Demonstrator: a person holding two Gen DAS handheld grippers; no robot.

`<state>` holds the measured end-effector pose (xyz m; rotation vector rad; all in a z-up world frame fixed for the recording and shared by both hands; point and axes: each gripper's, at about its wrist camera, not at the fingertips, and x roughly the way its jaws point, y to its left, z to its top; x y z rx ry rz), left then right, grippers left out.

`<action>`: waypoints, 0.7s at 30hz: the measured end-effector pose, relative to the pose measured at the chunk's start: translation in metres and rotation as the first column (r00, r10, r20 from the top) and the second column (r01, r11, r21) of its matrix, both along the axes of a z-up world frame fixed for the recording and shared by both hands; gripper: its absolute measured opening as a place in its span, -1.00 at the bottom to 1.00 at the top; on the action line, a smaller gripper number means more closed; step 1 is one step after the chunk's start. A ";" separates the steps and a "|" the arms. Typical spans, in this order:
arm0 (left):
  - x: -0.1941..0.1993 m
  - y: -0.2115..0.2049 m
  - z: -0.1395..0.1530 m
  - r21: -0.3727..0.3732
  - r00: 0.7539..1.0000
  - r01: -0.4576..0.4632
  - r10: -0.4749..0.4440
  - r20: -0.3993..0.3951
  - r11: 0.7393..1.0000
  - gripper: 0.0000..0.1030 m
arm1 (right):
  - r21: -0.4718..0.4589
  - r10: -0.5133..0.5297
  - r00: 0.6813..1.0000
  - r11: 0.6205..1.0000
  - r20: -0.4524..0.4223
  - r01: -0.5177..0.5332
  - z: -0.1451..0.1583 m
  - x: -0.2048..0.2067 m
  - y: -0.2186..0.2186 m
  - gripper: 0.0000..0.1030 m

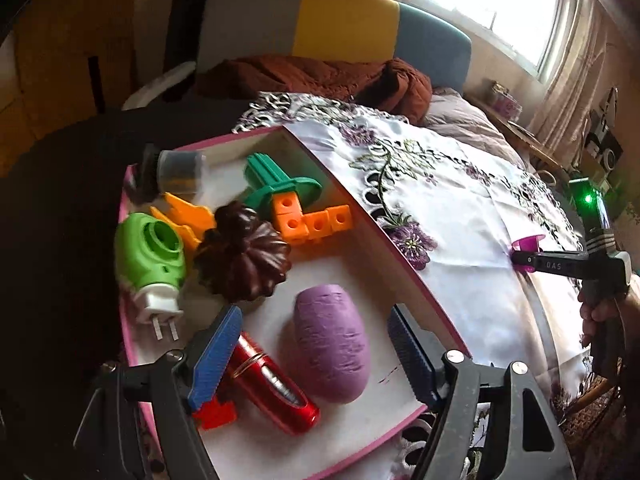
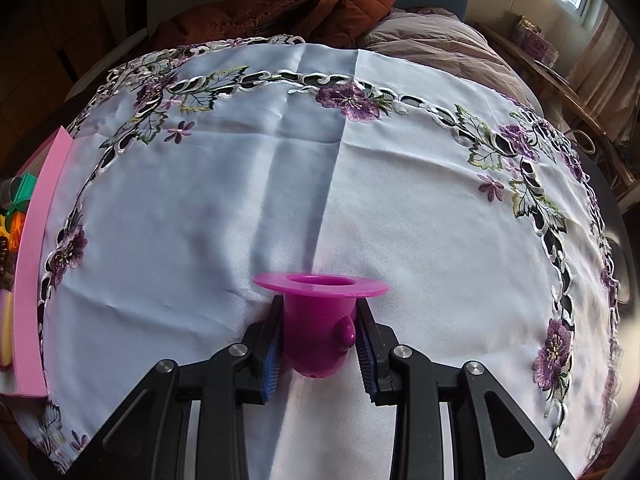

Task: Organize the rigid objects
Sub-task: 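Carry the magenta cup with the right tool over the tray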

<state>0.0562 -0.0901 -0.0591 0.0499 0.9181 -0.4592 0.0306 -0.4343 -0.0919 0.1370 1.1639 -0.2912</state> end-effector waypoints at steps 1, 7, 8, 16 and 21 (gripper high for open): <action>-0.003 0.003 0.003 0.004 1.000 -0.015 0.015 0.008 1.000 0.47 | -0.002 0.001 1.000 1.000 0.000 -0.001 0.000 0.000 0.000 -0.36; -0.014 0.013 0.017 0.019 0.998 -0.047 0.046 0.051 0.999 0.47 | -0.011 0.007 1.000 1.000 -0.001 -0.008 0.001 0.000 0.000 -0.37; -0.016 0.015 0.019 0.021 0.997 -0.051 0.050 0.056 0.998 0.47 | -0.013 0.009 1.000 1.000 -0.002 -0.009 0.001 0.001 0.000 -0.37; -0.024 0.034 0.022 0.017 0.993 -0.101 0.100 0.055 0.995 0.47 | -0.028 0.016 1.000 0.999 -0.001 -0.016 0.002 0.000 0.002 -0.37; -0.026 0.046 0.022 0.010 0.990 -0.133 0.133 0.051 0.991 0.47 | -0.032 0.017 1.000 0.999 0.003 -0.017 0.004 0.000 0.002 -0.38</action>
